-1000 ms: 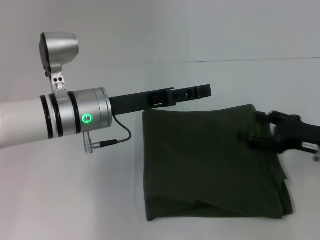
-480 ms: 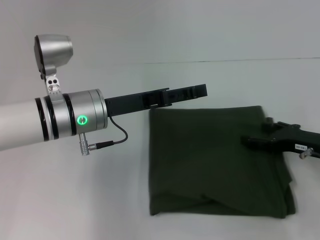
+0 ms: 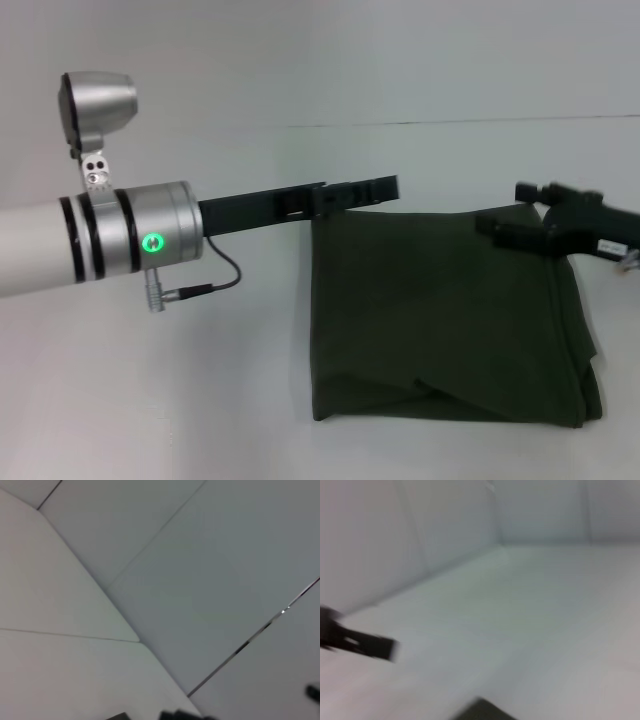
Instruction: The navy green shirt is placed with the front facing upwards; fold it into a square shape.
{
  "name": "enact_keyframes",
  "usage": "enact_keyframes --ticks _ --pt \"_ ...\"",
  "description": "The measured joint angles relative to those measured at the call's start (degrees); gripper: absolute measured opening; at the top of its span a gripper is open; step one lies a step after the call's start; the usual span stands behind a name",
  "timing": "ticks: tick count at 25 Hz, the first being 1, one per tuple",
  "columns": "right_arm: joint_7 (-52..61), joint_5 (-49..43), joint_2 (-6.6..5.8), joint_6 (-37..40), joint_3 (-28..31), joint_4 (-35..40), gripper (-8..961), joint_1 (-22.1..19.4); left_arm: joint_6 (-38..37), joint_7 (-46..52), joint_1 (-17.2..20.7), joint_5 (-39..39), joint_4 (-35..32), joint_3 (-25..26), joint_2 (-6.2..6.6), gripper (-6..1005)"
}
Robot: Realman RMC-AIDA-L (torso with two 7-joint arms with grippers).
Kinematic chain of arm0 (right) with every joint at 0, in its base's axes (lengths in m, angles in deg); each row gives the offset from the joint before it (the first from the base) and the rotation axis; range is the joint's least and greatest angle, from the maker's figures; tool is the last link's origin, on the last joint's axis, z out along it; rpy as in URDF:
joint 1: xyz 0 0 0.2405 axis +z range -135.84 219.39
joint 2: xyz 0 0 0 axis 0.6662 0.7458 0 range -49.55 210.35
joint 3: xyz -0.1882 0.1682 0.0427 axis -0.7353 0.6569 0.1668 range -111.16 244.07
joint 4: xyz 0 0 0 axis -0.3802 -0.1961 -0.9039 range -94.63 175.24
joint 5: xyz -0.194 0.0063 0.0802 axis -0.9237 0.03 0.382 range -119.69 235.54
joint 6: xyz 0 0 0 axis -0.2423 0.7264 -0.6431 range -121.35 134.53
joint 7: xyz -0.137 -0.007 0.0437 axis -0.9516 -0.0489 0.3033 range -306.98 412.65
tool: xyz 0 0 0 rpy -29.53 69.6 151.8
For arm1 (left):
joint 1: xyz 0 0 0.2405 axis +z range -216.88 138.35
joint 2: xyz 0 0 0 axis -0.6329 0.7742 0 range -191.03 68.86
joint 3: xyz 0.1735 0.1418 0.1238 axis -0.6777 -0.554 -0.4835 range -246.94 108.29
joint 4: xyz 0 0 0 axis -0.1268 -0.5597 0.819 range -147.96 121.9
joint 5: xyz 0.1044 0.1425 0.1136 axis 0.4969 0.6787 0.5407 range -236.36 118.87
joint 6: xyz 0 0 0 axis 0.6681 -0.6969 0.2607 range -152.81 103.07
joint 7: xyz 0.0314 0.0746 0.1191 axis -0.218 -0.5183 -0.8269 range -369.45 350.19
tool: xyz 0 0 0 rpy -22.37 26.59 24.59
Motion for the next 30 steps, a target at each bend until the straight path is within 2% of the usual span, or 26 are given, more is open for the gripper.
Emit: enact_keyframes --ticks 4,9,13,17,21,30 --pt "-2.43 0.98 -0.09 8.1 0.25 6.31 927 -2.27 0.22 3.06 -0.05 4.34 0.19 0.95 1.36 945" --pt "-6.94 1.05 -0.43 18.04 0.68 10.19 930 -6.07 0.29 18.54 -2.37 17.25 0.5 3.27 3.19 943" --pt "-8.12 1.1 -0.47 21.44 1.74 10.7 928 -7.89 1.48 24.92 -4.46 22.61 1.87 3.62 3.42 942" --pt "-8.91 0.81 -0.41 22.88 2.23 10.74 926 -8.72 4.28 26.47 -7.79 25.23 7.62 3.65 3.66 940" --pt "-9.1 0.77 -0.39 22.87 2.45 10.75 926 -8.97 5.51 26.98 -9.9 26.67 11.09 3.29 3.02 939" --pt "-9.06 0.77 -0.37 22.89 2.46 10.47 927 -9.03 8.25 26.92 -10.13 27.96 11.84 3.04 1.24 936"
